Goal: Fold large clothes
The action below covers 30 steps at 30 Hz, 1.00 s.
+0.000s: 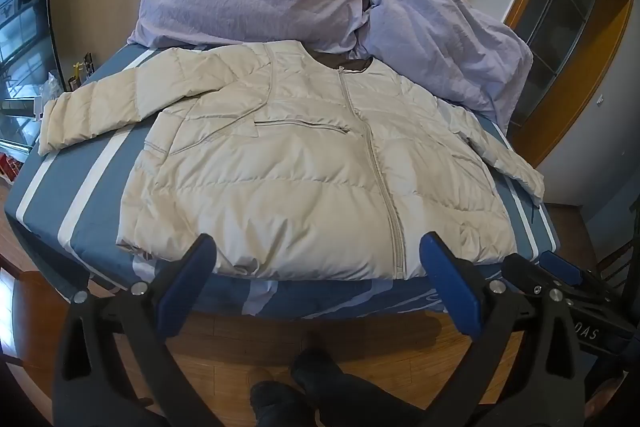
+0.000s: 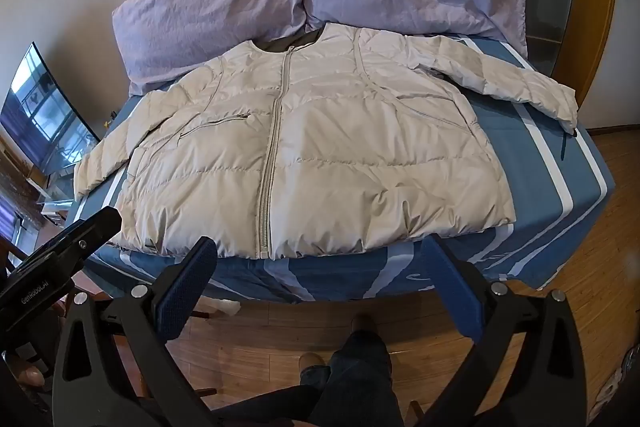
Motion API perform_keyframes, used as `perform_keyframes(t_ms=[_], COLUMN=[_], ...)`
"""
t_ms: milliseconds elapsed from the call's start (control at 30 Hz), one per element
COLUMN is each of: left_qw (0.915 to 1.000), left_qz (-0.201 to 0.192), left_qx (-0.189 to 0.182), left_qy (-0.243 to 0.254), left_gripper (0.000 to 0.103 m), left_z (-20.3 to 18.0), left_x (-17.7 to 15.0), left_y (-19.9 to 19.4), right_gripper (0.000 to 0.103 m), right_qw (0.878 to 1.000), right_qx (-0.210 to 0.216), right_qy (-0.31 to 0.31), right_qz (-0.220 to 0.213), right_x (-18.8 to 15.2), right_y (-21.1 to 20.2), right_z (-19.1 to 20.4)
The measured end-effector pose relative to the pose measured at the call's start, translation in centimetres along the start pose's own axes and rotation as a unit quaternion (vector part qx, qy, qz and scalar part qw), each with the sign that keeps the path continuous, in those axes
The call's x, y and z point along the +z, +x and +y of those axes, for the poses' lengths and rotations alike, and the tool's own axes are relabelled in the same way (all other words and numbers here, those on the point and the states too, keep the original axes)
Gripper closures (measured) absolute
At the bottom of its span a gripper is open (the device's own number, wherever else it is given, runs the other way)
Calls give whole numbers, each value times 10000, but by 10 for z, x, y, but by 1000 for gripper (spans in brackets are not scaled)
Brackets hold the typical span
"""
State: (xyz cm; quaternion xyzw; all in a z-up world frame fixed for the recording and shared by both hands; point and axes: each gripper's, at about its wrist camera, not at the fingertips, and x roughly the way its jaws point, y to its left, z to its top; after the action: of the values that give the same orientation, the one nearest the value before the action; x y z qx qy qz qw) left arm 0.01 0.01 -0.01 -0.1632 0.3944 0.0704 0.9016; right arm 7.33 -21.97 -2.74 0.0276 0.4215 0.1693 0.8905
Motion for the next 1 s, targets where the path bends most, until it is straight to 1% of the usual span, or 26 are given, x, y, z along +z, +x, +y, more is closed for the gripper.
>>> perform_keyframes(t_ms=[1000], left_qw=[10000], left_qz=[25], left_qx=[33], left_qy=[11], left_gripper=[2], left_z=[0], left_x=[0], left_y=[0], right_gripper=[1], right_qw=[10000], right_qx=[2], right_qy=[5], right_qz=[13], right_x=[1], right_y=[3], right_z=[0])
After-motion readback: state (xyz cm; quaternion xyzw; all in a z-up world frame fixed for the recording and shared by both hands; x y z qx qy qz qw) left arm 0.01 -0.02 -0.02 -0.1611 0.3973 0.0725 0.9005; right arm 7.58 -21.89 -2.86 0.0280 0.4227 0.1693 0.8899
